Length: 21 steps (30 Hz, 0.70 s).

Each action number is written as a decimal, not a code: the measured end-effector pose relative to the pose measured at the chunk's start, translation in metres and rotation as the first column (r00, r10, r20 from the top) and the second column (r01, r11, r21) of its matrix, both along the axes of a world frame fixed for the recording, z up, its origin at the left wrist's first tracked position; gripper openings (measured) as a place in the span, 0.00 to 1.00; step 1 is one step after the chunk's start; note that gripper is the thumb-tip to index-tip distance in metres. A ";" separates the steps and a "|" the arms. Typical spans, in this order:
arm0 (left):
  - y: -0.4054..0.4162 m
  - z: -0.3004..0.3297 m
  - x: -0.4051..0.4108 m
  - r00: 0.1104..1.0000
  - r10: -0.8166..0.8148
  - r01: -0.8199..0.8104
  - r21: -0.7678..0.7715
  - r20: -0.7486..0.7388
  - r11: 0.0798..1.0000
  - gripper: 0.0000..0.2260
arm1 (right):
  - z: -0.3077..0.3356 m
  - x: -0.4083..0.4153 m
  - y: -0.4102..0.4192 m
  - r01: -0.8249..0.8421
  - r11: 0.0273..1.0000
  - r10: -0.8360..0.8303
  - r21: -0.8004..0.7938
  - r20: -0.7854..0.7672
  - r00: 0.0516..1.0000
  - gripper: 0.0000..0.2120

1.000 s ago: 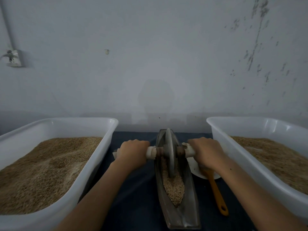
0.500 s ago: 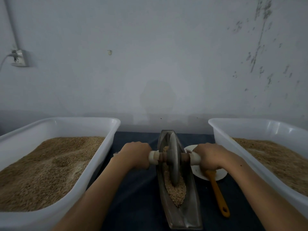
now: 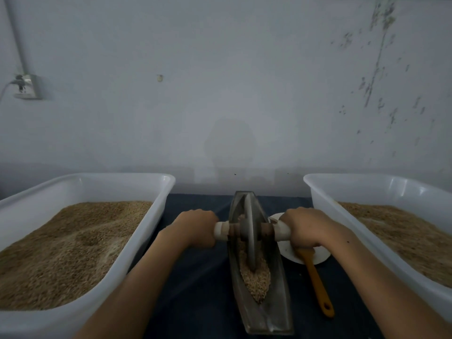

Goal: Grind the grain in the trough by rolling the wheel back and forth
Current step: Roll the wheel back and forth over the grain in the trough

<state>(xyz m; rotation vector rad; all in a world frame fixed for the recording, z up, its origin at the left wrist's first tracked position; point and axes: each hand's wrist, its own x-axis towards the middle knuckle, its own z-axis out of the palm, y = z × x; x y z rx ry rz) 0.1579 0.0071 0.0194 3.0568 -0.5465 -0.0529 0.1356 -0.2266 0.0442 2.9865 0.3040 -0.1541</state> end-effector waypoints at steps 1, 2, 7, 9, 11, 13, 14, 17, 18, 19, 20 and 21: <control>0.000 0.002 -0.001 0.999 -0.002 0.002 0.004 -0.048 1.000 0.09 | 0.001 -0.001 0.000 0.010 1.000 -0.010 0.001 -0.038 0.999 0.09; -0.001 0.003 -0.003 0.997 -0.001 0.002 0.012 -0.077 1.000 0.10 | 0.001 -0.001 -0.001 0.020 1.000 -0.019 0.008 -0.063 0.998 0.09; -0.003 0.001 -0.002 0.998 0.011 -0.012 0.017 0.066 1.000 0.08 | -0.003 0.002 -0.003 0.025 0.998 -0.024 0.049 -0.037 0.999 0.08; -0.004 -0.003 -0.002 0.988 0.029 -0.031 0.010 0.153 0.999 0.07 | -0.007 0.004 -0.003 0.017 0.998 -0.021 0.060 0.069 0.997 0.08; -0.005 -0.008 -0.001 0.959 0.061 -0.061 -0.009 0.278 0.998 0.06 | -0.014 0.006 -0.001 0.007 0.997 -0.023 0.074 0.213 0.977 0.08; -0.006 -0.013 -0.001 0.918 0.095 -0.089 -0.033 0.384 0.995 0.06 | -0.020 0.007 0.000 -0.006 0.997 -0.021 0.082 0.326 0.945 0.07; -0.006 -0.015 -0.001 0.906 0.105 -0.097 -0.041 0.409 0.994 0.06 | -0.021 0.007 0.001 -0.012 0.997 -0.017 0.078 0.356 0.934 0.06; -0.006 -0.015 -0.002 0.909 0.101 -0.096 -0.033 0.404 0.995 0.07 | -0.018 0.005 0.001 -0.004 0.998 -0.015 0.059 0.322 0.947 0.07; -0.006 -0.013 -0.002 0.919 0.086 -0.086 -0.019 0.386 0.996 0.07 | -0.016 0.005 0.001 0.001 0.999 -0.016 0.051 0.282 0.959 0.07; -0.006 -0.011 -0.002 0.934 0.068 -0.074 0.002 0.352 0.997 0.06 | -0.013 0.004 0.000 0.007 0.999 -0.017 0.045 0.228 0.974 0.07; -0.005 -0.008 -0.002 0.952 0.051 -0.061 0.022 0.301 0.998 0.06 | -0.010 0.003 -0.001 0.009 0.999 -0.016 0.042 0.165 0.986 0.08; -0.005 -0.005 -0.002 0.972 0.039 -0.049 0.037 0.234 0.998 0.07 | -0.007 0.002 -0.001 0.013 0.999 -0.017 0.041 0.097 0.995 0.08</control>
